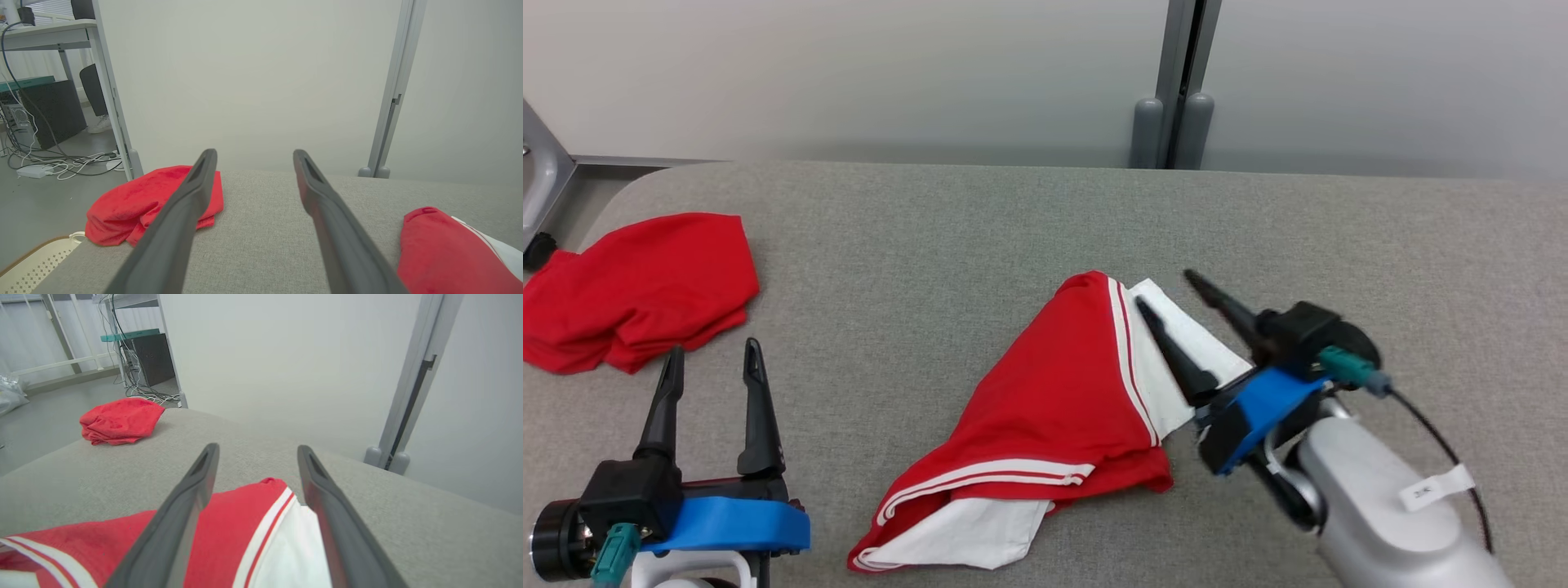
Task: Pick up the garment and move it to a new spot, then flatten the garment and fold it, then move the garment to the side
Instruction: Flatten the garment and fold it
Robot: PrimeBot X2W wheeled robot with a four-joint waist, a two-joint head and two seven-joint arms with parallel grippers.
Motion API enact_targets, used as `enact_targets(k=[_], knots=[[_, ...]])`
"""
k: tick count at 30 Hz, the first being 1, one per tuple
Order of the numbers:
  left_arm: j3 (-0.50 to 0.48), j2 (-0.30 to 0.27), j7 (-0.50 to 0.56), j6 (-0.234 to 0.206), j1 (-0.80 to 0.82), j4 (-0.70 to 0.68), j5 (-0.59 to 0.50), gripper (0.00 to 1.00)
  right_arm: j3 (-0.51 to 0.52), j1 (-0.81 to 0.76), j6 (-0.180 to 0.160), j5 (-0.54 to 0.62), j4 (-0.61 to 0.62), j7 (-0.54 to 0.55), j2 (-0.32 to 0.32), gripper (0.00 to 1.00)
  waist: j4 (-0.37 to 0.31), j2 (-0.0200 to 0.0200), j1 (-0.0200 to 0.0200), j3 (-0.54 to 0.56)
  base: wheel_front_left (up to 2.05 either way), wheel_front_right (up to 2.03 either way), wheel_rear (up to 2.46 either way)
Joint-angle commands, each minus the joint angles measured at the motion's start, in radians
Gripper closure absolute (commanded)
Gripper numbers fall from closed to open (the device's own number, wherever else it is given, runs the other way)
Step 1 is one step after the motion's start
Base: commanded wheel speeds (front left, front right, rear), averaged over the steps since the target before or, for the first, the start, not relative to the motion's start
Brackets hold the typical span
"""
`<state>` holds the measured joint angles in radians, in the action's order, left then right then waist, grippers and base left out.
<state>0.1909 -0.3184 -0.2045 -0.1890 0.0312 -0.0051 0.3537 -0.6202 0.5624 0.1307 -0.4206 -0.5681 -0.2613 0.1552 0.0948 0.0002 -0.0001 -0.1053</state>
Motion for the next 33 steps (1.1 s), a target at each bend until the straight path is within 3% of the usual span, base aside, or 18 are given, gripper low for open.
enact_targets(k=[1, 4, 10, 25, 26, 27, 28, 33], knots=[[-0.004, -0.008, -0.004, -0.003, -0.003, -0.005, 0.005, 0.00, 0.072, -0.026, 0.000, 0.025, 0.003, -0.005, 0.025, 0.00, -0.006, -0.0002, 0.0001, 0.000, 0.00, 0.00, 0.00], [0.000, -0.009, -0.005, -0.002, 0.001, -0.008, 0.004, 0.00, 0.191, -0.036, 0.000, 0.067, -0.027, -0.005, 0.064, 0.00, -0.004, -0.0002, 0.0001, -0.003, 0.00, 0.00, 0.00], [0.009, -0.010, -0.002, -0.004, 0.016, -0.012, -0.003, 0.00, 0.298, -0.018, 0.000, 0.155, -0.154, -0.003, 0.087, 0.00, 0.020, -0.0002, 0.0001, -0.024, 0.00, 0.00, 0.00], [0.032, 0.006, -0.014, -0.003, 0.053, 0.010, -0.002, 0.00, 0.252, 0.033, 0.000, 0.122, -0.495, 0.013, 0.013, 0.00, 0.077, -0.0002, 0.0001, -0.064, 0.00, 0.00, 0.00], [0.033, 0.006, -0.015, -0.003, 0.054, 0.012, -0.001, 0.00, 0.245, 0.034, 0.000, 0.115, -0.510, 0.016, 0.010, 0.19, 0.078, -0.0002, 0.0001, -0.063, 0.00, 0.00, 0.00], [0.032, 0.005, -0.015, -0.004, 0.054, 0.014, 0.000, 0.00, 0.240, 0.037, 0.000, 0.106, -0.521, 0.015, 0.008, 0.89, 0.079, -0.0002, 0.0001, -0.061, 0.00, 0.00, 0.00], [0.031, 0.004, -0.016, -0.004, 0.053, 0.016, 0.001, 0.00, 0.235, 0.040, 0.000, 0.095, -0.529, 0.013, 0.004, 1.00, 0.079, -0.0002, 0.0001, -0.058, 0.00, 0.00, 0.00], [0.029, -0.002, -0.017, -0.010, 0.037, 0.020, 0.005, 0.00, 0.218, 0.066, 0.000, 0.039, -0.510, 0.001, 0.009, 1.00, 0.071, -0.0002, 0.0001, -0.035, 0.00, 0.00, 0.00]])
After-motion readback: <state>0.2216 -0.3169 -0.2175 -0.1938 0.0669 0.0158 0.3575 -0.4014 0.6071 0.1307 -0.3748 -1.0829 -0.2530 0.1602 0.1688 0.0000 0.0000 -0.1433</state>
